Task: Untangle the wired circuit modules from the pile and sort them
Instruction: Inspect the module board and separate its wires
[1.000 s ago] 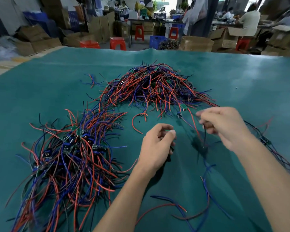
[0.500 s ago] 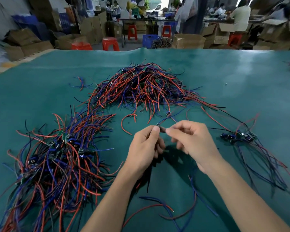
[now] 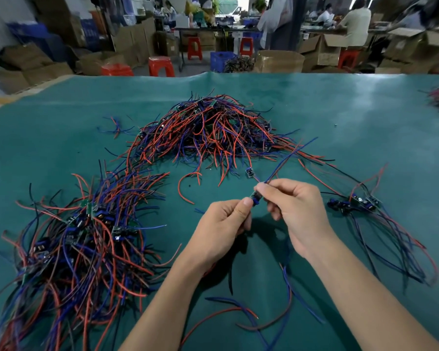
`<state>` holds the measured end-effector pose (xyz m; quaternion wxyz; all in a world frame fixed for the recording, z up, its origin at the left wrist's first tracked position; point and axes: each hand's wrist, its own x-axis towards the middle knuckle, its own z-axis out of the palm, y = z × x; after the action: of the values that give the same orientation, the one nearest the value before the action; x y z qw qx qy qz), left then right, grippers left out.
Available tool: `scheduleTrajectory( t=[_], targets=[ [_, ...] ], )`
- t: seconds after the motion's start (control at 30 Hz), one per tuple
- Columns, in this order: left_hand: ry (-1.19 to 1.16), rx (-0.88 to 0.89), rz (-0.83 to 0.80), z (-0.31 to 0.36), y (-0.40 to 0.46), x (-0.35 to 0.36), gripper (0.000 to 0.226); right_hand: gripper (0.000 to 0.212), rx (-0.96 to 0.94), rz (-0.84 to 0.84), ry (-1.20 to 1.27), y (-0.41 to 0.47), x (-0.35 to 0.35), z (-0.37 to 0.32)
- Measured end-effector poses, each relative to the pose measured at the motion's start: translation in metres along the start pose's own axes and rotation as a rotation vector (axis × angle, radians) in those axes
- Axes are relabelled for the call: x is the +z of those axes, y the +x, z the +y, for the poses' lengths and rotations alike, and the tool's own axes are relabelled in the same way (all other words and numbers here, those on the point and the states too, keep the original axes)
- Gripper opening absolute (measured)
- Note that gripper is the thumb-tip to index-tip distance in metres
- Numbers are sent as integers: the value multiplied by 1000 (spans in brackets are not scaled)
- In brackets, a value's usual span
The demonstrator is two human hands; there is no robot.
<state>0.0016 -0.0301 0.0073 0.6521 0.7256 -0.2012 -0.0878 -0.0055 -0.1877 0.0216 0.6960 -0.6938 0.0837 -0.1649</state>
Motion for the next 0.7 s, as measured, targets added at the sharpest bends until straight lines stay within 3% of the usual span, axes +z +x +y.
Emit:
scheduleTrajectory(
  t=[0.23,0.43,0.57,0.63,0.7],
  targets=[
    [144,22,-49,3,-2,3,53,14,-437,322,-483,8,-16,-5],
    [248,3,-76,2,-2,4,52,19,-338,629,-367,31,-53,-5],
    [149,-41,-21,-1,0,3,46,18,-241,844,-206,36,-68,-4],
    [92,-52,27,-2,2,3,42,23,-186,802,-208,35,-65,-2],
    [69,-53,61,-4,3,4,40,29,-143,563,-227,27,-49,0]
  ],
)
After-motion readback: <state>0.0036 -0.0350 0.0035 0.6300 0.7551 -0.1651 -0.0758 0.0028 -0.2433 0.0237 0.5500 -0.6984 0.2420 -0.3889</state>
